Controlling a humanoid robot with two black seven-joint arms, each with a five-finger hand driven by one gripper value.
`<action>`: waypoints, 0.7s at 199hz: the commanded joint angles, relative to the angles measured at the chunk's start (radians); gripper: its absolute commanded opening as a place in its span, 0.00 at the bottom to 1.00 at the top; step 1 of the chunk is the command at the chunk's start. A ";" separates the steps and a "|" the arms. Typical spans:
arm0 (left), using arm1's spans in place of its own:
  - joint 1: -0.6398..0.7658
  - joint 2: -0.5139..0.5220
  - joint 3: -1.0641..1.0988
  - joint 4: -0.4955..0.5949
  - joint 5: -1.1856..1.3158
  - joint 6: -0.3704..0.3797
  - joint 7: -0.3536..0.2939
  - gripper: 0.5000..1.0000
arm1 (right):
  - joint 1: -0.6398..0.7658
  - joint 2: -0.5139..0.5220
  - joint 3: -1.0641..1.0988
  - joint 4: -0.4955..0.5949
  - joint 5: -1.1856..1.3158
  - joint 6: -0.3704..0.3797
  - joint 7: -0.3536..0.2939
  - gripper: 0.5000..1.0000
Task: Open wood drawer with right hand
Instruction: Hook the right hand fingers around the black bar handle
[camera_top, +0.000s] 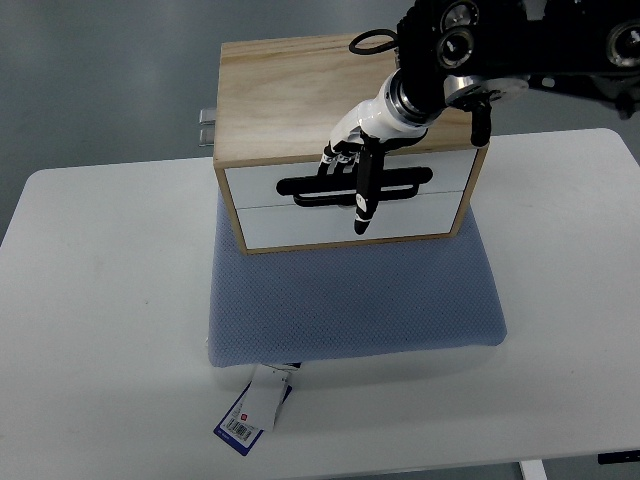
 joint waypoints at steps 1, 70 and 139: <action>0.000 0.000 0.000 0.000 -0.002 0.000 0.000 1.00 | -0.012 -0.001 0.000 0.000 0.000 -0.003 0.000 0.89; -0.001 0.000 0.000 0.002 -0.002 0.000 0.000 1.00 | -0.065 0.002 -0.003 -0.017 -0.019 -0.006 0.000 0.89; -0.001 0.000 -0.002 0.002 -0.002 0.001 0.000 1.00 | -0.072 0.001 -0.003 -0.013 0.012 0.026 0.000 0.89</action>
